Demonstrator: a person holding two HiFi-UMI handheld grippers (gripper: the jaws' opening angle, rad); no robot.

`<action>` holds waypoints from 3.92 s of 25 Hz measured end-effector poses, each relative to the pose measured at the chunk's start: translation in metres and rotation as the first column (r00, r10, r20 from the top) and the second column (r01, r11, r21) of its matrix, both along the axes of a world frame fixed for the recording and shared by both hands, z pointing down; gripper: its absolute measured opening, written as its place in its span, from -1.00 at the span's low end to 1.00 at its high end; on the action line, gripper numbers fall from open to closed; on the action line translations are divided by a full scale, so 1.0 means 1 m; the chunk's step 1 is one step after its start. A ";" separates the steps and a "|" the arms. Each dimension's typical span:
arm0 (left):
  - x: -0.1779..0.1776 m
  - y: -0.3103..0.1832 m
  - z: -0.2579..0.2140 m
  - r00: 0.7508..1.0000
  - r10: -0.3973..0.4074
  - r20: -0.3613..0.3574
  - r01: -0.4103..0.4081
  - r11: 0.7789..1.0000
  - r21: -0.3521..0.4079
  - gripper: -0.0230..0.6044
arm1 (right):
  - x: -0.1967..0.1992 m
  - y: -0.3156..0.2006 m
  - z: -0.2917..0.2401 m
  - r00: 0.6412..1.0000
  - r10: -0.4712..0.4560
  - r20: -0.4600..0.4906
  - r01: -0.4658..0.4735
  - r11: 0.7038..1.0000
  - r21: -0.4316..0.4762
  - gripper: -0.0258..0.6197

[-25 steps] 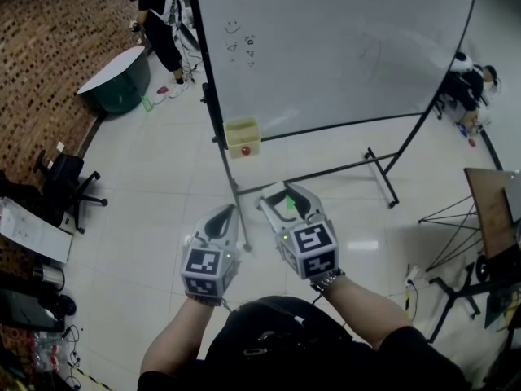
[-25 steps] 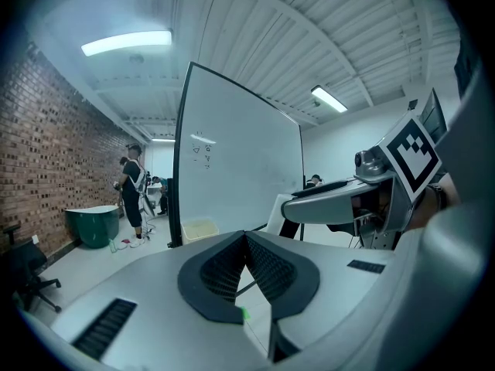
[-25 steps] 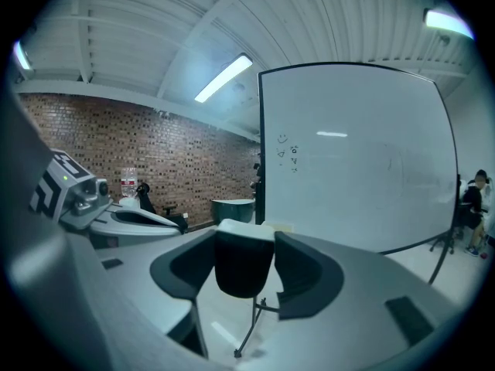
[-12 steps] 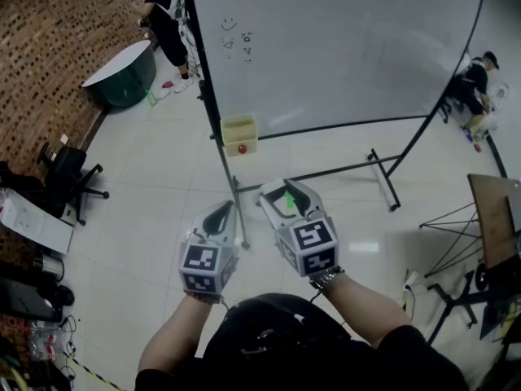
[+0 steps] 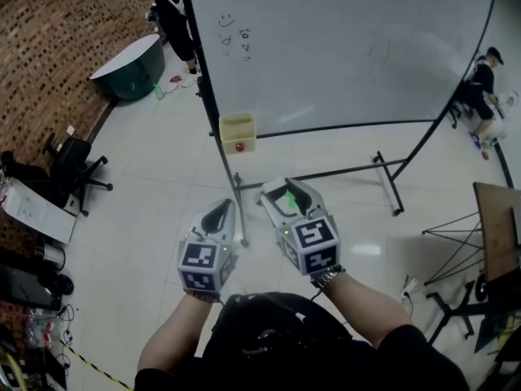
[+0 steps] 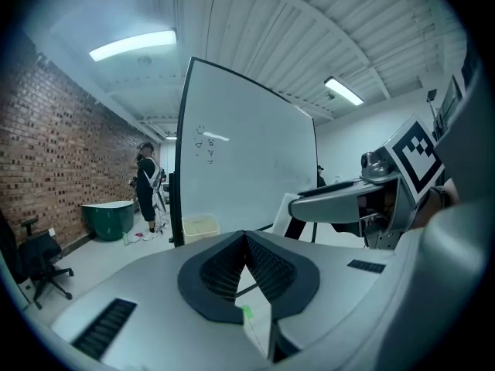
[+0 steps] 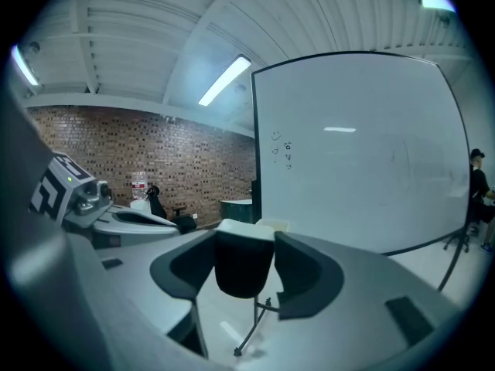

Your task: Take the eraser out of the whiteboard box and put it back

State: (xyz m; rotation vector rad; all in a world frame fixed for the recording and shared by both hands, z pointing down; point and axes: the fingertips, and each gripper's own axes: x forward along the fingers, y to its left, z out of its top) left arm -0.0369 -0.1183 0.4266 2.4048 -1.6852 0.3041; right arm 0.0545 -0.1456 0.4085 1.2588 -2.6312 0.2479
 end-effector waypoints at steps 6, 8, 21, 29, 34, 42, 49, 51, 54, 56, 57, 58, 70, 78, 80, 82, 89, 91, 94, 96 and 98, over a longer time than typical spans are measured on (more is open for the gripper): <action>-0.004 -0.019 0.009 1.000 -0.012 -0.016 0.011 1.000 -0.021 -0.93 | -0.002 -0.020 0.003 1.000 -0.004 -0.002 0.004 1.000 -0.002 -0.10; -0.007 -0.029 0.011 1.000 -0.009 -0.017 0.009 1.000 -0.022 -0.93 | -0.004 -0.030 0.006 1.000 0.000 -0.005 0.000 1.000 -0.005 -0.10; -0.056 -0.119 0.022 0.999 0.005 -0.038 -0.006 0.999 -0.039 -0.93 | -0.050 -0.121 0.011 0.999 0.030 -0.026 -0.031 0.999 -0.019 -0.10; -0.095 -0.171 0.026 0.999 0.022 -0.048 -0.024 0.998 -0.049 -0.93 | -0.081 -0.179 0.014 0.997 0.067 -0.037 -0.068 0.997 -0.025 -0.10; -0.119 -0.198 0.027 0.998 0.027 -0.055 -0.029 0.999 -0.044 -0.93 | -0.099 -0.211 0.013 0.995 0.092 -0.046 -0.093 0.996 -0.008 -0.10; -0.149 -0.234 0.030 0.998 0.040 -0.053 -0.042 0.998 -0.042 -0.93 | -0.118 -0.259 0.013 0.988 0.147 -0.056 -0.146 0.989 0.017 -0.10; -0.168 -0.260 0.040 0.997 0.046 -0.061 -0.049 0.997 -0.057 -0.93 | -0.133 -0.289 0.027 0.979 0.182 -0.089 -0.179 0.983 0.036 -0.10; -0.172 -0.265 0.043 0.997 0.047 -0.065 -0.051 0.997 -0.064 -0.93 | -0.136 -0.294 0.033 0.978 0.185 -0.100 -0.183 0.983 0.029 -0.10; -0.175 -0.272 0.049 0.996 0.052 -0.069 -0.057 0.996 -0.073 -0.93 | -0.140 -0.300 0.043 0.977 0.183 -0.115 -0.183 0.983 0.010 -0.09; -0.177 -0.276 0.051 0.996 0.054 -0.071 -0.059 0.995 -0.077 -0.93 | -0.143 -0.303 0.046 0.976 0.181 -0.121 -0.183 0.983 0.000 -0.08; -0.177 -0.278 0.052 0.996 0.054 -0.073 -0.059 0.995 -0.079 -0.93 | -0.144 -0.305 0.047 0.976 0.182 -0.122 -0.184 0.983 -0.003 -0.08; -0.178 -0.279 0.053 0.996 0.053 -0.074 -0.059 0.995 -0.080 -0.93 | -0.144 -0.305 0.048 0.976 0.183 -0.121 -0.185 0.983 -0.005 -0.04; -0.164 -0.266 0.049 0.995 0.059 -0.083 -0.066 0.995 -0.073 -0.93 | -0.130 -0.287 0.040 0.979 0.182 -0.090 -0.184 0.983 -0.014 0.02; -0.143 -0.238 0.039 0.995 0.056 -0.078 -0.061 0.997 -0.057 -0.93 | -0.113 -0.252 0.033 0.985 0.154 -0.079 -0.156 0.988 -0.017 -0.12; -0.137 -0.231 0.038 0.996 0.054 -0.077 -0.058 0.997 -0.055 -0.93 | -0.108 -0.243 0.032 0.986 0.149 -0.078 -0.151 0.988 -0.015 -0.16; -0.130 -0.223 0.036 0.996 0.053 -0.075 -0.057 0.997 -0.052 -0.93 | -0.101 -0.235 0.030 0.986 0.149 -0.073 -0.150 0.989 -0.011 -0.19; -0.106 -0.196 0.027 0.997 0.047 -0.059 -0.049 0.998 -0.040 -0.93 | -0.082 -0.205 0.016 0.991 0.128 -0.048 -0.128 0.992 0.015 -0.35; -0.097 -0.188 0.025 0.997 0.046 -0.054 -0.048 0.998 -0.037 -0.93 | -0.075 -0.195 0.014 0.992 0.121 -0.043 -0.120 0.993 0.019 -0.40; -0.085 -0.174 0.022 0.998 0.041 -0.048 -0.043 0.999 -0.031 -0.93 | -0.064 -0.179 0.009 0.993 0.108 -0.037 -0.107 0.994 0.029 -0.48; -0.076 -0.165 0.019 0.998 0.038 -0.043 -0.039 0.999 -0.025 -0.93 | -0.058 -0.169 0.005 0.995 0.099 -0.032 -0.097 0.995 0.038 -0.53; -0.067 -0.155 0.018 0.999 0.036 -0.039 -0.037 0.999 -0.020 -0.93 | -0.051 -0.158 0.002 0.996 0.089 -0.029 -0.088 0.995 0.046 -0.59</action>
